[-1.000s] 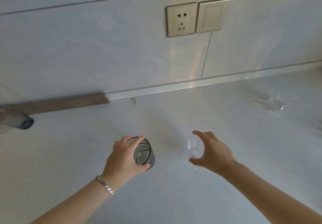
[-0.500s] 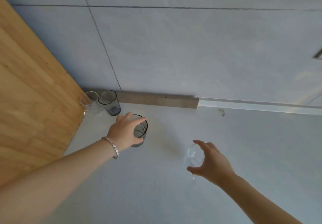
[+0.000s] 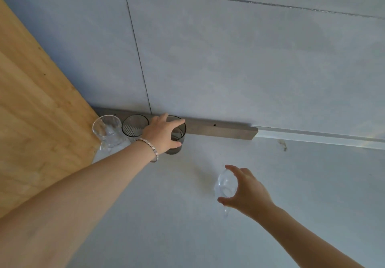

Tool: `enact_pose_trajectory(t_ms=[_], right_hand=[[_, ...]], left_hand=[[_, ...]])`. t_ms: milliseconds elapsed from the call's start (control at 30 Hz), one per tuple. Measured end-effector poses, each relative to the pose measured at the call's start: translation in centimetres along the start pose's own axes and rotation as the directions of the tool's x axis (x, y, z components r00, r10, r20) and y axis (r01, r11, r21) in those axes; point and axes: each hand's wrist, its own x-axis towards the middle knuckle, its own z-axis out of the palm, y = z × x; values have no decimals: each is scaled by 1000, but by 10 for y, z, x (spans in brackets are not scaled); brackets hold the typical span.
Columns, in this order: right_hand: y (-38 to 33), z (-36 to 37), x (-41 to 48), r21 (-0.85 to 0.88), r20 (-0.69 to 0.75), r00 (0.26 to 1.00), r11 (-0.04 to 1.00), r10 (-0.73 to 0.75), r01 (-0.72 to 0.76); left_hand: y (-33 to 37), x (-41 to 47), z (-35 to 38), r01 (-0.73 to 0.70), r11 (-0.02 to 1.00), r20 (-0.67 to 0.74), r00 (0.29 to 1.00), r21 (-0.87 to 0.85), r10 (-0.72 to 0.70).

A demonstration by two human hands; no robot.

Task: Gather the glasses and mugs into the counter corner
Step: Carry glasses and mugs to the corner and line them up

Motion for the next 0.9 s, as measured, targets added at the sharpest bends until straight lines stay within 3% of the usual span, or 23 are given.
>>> enact_pose_trajectory(t_ms=[433, 600, 767, 833, 900], right_hand=[[-68, -7, 119, -25, -77, 996, 999, -45, 43], [-64, -4, 123, 132, -101, 993, 988, -68, 81], [-41, -4, 92, 71, -39, 996, 994, -82, 84], [-20, -5, 74, -4, 55, 996, 998, -70, 70], [6, -8, 54, -49, 177, 984, 998, -24, 33]], left_hand=[[-7, -4, 2, -59, 998, -7, 998, 18, 60], [-8, -5, 5, -51, 999, 9, 999, 14, 51], [-2, -12, 5, -29, 996, 11, 1000, 85, 29], [10, -24, 7, -41, 991, -61, 997, 130, 49], [27, -36, 13, -123, 972, -163, 974, 199, 157]])
